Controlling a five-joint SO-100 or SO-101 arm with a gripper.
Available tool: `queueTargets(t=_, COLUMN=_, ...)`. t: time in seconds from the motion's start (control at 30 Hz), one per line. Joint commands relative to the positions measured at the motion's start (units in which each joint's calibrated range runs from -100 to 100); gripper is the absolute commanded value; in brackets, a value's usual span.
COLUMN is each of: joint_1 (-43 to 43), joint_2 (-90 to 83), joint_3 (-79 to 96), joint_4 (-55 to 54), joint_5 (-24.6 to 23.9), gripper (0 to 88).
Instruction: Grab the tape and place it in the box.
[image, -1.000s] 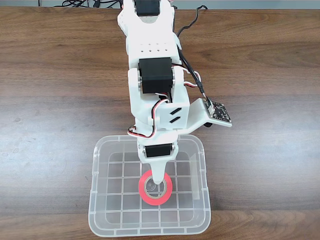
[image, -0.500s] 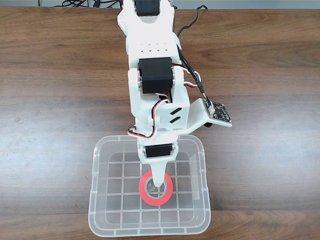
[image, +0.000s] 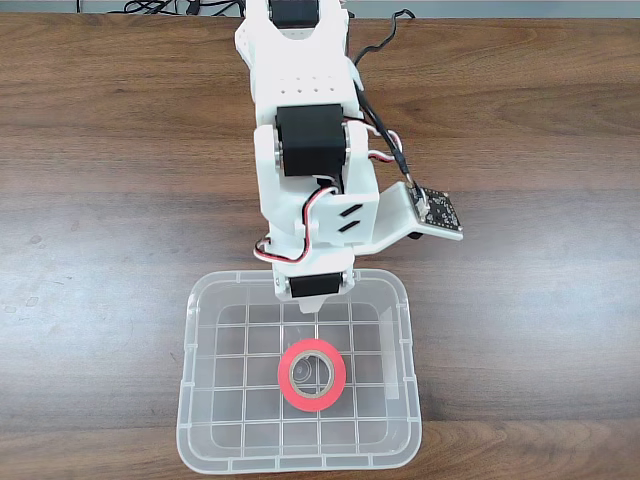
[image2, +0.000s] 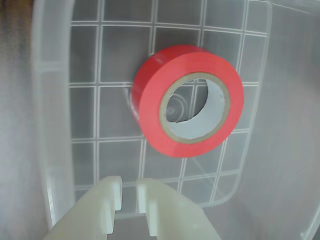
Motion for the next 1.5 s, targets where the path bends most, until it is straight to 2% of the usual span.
queueTargets(t=0.0, joint_1=0.31, joint_2=-12.57, joint_3=-5.90, joint_4=6.71, joint_5=-0.28, gripper=1.2)
queueTargets(t=0.23, joint_1=0.02, joint_2=-22.15, joint_3=-5.55, joint_4=13.30, joint_5=-0.28, gripper=1.2)
queueTargets(t=0.4, joint_1=0.02, joint_2=-31.88, joint_3=-1.08, joint_4=13.47, joint_5=0.25, gripper=1.1)
queueTargets(t=0.67, joint_1=-0.05, joint_2=-56.74, joint_3=29.49, joint_4=13.39, joint_5=0.30, gripper=1.2)
queueTargets(t=0.93, joint_1=-0.05, joint_2=-81.76, joint_3=59.54, joint_4=12.70, joint_5=4.15, gripper=1.3)
queueTargets(t=1.03, joint_1=-0.05, joint_2=-89.08, joint_3=70.93, joint_4=7.91, joint_5=4.31, gripper=1.3)
queueTargets(t=1.3, joint_1=-0.05, joint_2=-105.89, joint_3=108.16, joint_4=-13.15, joint_5=3.62, gripper=1.3)
queueTargets(t=1.47, joint_1=-0.12, joint_2=-114.99, joint_3=124.71, joint_4=-16.58, joint_5=3.62, gripper=1.4)
